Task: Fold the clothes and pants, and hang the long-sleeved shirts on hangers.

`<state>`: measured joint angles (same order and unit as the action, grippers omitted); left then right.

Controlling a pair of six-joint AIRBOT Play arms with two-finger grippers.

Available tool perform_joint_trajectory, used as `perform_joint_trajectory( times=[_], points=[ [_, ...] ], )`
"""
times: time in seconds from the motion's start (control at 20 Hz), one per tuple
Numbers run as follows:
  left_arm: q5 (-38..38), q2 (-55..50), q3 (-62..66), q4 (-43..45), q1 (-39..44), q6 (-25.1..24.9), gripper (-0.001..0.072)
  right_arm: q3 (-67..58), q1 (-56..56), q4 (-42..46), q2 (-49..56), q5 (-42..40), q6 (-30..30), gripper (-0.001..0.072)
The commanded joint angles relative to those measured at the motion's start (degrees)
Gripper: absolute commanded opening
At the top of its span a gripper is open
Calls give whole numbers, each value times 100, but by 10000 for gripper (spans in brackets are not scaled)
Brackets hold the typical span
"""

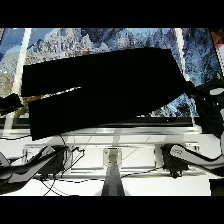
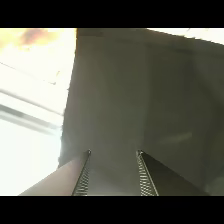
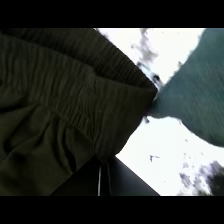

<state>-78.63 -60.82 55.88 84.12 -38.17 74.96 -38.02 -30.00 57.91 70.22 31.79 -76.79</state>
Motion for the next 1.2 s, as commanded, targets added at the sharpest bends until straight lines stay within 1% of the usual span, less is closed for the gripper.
perform_joint_trajectory(
  times=[0.0, 0.1, 0.2, 0.25, 0.45, 0.5, 0.55, 0.6, 0.75, 0.8, 1.0, 1.05, 1.1, 1.15],
  points=[
    [-87, -50, -140, 286, -262, -267, 355, 660, -2, 433, -828, -92, -179, 13],
    [-264, -50, -354, 284, -658, -503, 355, 737, 0, 446, -1141, 111, -179, 13],
    [-328, -50, -682, 282, -1143, -542, 355, 737, 0, 446, -1320, 264, -181, 13],
    [-330, -50, -881, 284, -1381, -546, 369, 737, 0, 446, -1381, 380, -184, 13],
    [-319, -50, -1773, 286, -2286, -1051, 373, 734, 4, 579, -1541, 483, -197, 12],
    [-306, -50, -1937, 286, -2463, -1130, 418, 737, 4, 584, -1582, 566, -221, 12],
    [-264, -50, -2065, 286, -2634, -1145, 610, 739, 4, 610, -1633, 686, -221, 12],
    [-214, -50, -2135, 293, -2752, -1165, 710, 739, 4, 693, -1690, 767, -219, 12],
    [-151, -55, -2149, 284, -2846, -1180, 707, 732, 4, 1036, -1810, 765, -219, 12],
    [-22, -55, -2151, 262, -2841, -1167, 699, 732, 4, 1047, -1808, 782, -219, 12],
    [599, -55, -2151, -533, -2837, -1134, 692, 732, 4, 1045, -1808, 785, -219, 12],
    [669, -55, -2159, -557, -2822, -1134, 633, 732, 4, 1045, -1808, 785, -219, 12],
    [737, -55, -2197, -592, -2822, -1132, 597, 732, 4, 1045, -1808, 785, -219, 12],
    [791, -55, -2247, -647, -2822, -1132, 597, 732, 4, 1047, -1808, 785, -219, 12]
  ],
)
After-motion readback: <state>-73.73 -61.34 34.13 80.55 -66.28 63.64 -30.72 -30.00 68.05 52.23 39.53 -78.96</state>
